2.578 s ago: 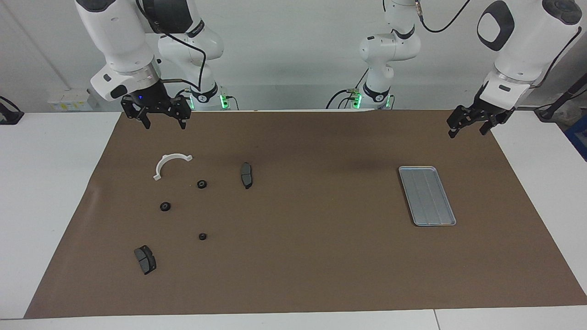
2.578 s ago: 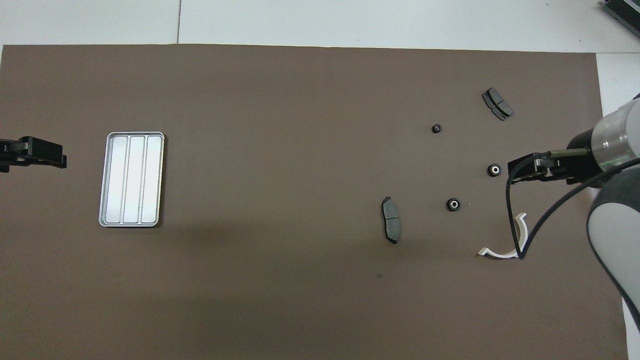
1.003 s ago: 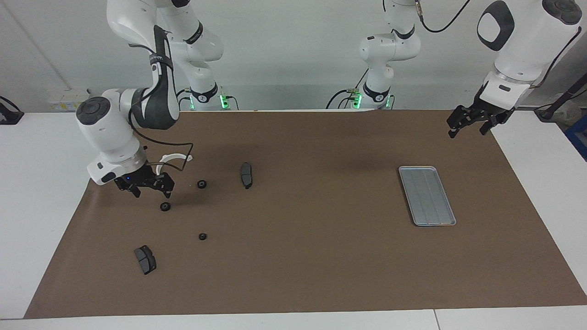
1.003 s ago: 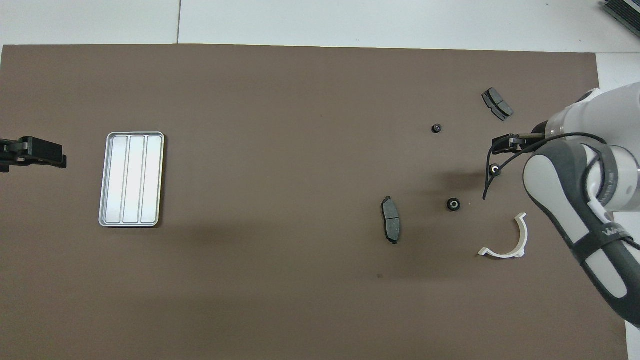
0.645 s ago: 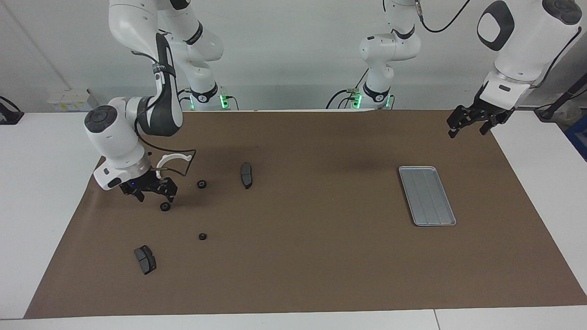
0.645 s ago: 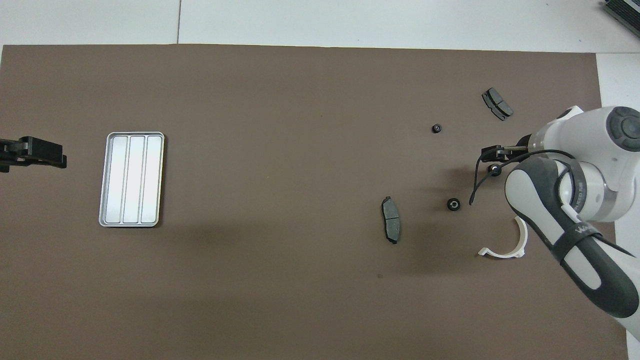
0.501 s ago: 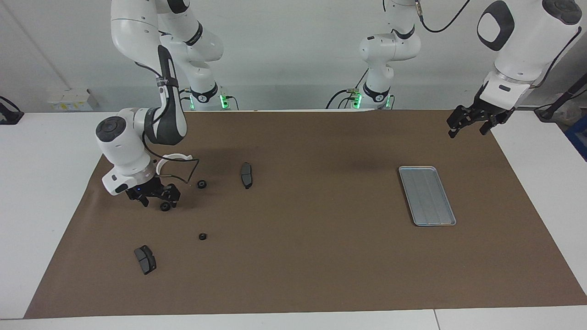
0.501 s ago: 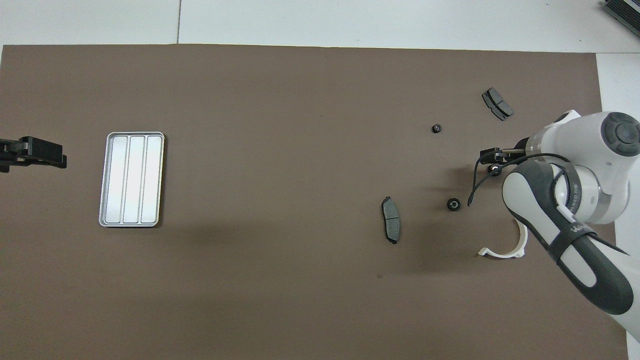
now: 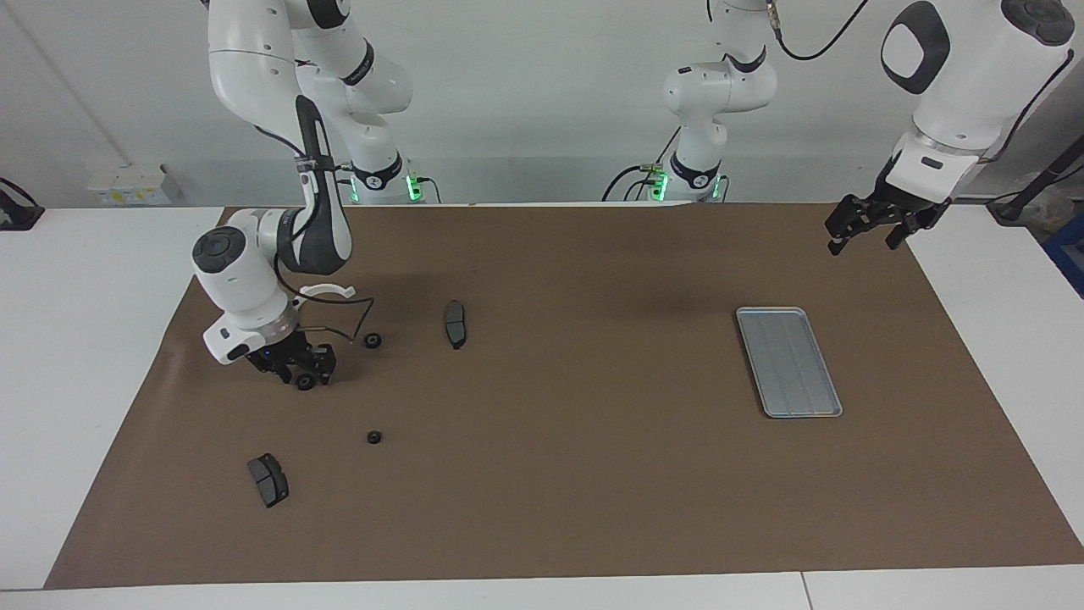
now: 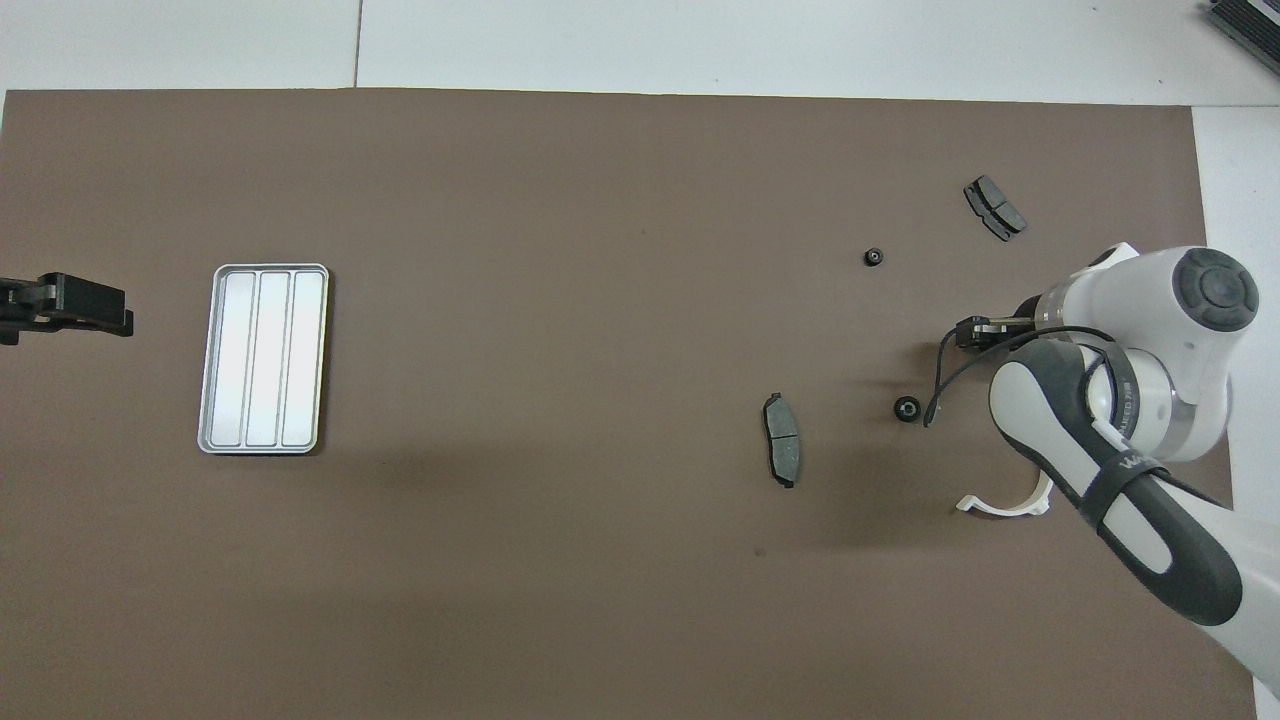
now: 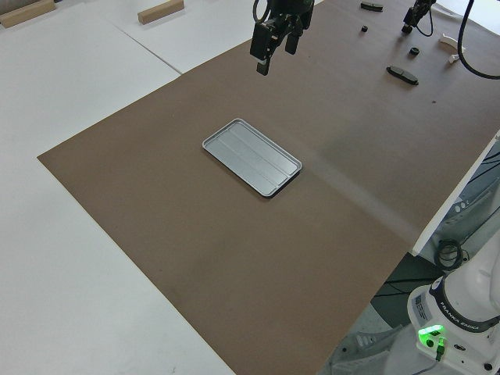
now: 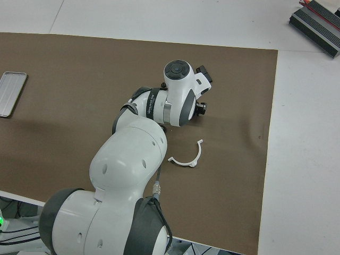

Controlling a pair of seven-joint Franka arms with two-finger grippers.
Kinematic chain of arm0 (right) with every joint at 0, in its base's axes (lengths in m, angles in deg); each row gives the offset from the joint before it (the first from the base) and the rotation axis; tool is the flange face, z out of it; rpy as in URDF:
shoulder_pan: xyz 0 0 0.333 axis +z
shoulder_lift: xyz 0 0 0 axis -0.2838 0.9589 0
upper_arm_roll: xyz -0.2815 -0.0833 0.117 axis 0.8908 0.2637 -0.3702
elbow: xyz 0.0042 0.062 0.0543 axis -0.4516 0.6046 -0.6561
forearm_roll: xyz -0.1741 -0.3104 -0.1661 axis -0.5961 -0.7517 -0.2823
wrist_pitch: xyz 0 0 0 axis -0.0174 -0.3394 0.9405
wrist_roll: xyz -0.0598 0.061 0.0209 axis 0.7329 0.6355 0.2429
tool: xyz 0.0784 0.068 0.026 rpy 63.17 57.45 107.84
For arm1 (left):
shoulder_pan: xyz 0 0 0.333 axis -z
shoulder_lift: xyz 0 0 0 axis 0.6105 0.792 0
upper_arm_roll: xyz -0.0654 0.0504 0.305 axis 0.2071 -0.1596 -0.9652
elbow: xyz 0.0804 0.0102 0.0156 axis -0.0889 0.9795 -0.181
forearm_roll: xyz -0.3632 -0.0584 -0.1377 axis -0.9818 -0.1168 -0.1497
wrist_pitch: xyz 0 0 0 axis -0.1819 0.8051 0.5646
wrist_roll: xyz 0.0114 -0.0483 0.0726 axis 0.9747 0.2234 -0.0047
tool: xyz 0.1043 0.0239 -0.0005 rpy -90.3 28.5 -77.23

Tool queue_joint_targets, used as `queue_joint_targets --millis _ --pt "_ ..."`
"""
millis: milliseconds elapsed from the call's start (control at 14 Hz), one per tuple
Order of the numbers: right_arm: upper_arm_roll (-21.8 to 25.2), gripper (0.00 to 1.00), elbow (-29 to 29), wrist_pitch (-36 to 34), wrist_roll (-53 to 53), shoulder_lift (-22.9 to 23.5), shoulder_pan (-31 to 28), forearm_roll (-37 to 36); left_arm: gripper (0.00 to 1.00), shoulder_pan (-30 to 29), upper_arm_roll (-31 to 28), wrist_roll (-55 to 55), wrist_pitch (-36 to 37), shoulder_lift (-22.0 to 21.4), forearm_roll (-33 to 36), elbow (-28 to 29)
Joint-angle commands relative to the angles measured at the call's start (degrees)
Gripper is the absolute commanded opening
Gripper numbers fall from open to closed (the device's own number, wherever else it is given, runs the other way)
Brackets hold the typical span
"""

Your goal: Pick bearing gear from pile to tray

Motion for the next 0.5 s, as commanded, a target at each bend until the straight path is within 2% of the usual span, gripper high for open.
queue_joint_targets --millis 0,143,430 --pt "-0.5 0.24 1.4 2.5 -2.9 -0.9 -0.9 0.7 1.00 -0.2 0.1 0.5 0.4 -0.6 1.0 0.0" --pt "-0.5 0.00 1.3 2.2 -2.9 -0.8 -0.8 0.6 1.00 -0.2 0.1 0.5 0.4 -0.6 1.0 0.0" --pt "-1.2 0.00 0.3 1.2 -1.8 -2.3 0.2 0.6 1.00 -0.2 0.1 0.5 0.4 -0.6 1.0 0.0"
